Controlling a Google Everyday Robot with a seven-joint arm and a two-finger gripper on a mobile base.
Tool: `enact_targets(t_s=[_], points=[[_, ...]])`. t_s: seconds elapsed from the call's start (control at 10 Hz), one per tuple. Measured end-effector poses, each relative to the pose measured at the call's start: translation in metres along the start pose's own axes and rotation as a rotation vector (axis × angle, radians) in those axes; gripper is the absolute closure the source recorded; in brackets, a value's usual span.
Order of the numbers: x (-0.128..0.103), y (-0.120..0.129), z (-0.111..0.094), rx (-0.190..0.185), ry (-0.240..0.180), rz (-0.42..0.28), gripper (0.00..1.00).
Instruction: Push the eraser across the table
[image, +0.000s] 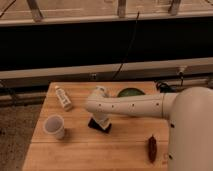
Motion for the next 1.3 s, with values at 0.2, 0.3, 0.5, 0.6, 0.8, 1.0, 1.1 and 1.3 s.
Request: enact_targets(t_s=[0.2, 0.3, 0.5, 0.6, 0.8, 1.0, 1.1, 1.3], points=[[-0.001, -0.009, 0.004, -0.003, 0.007, -0.022, 0.97], [-0.001, -0.008, 0.003, -0.004, 0.007, -0.021, 0.97], [-0.001, -0.008, 0.000, -0.003, 0.009, -0.022, 0.97], [-0.001, -0.008, 0.000, -0.004, 0.008, -0.022, 0.97], [-0.003, -0.018, 0.003, -0.007, 0.016, -0.048, 0.97], [-0.001, -0.017, 0.000, -0.006, 0.015, -0.043, 0.97], [-0.002, -0.017, -0.001, -0.006, 0.016, -0.045, 0.97], [-0.004, -0.025, 0.001, -0.011, 0.020, -0.062, 0.97]])
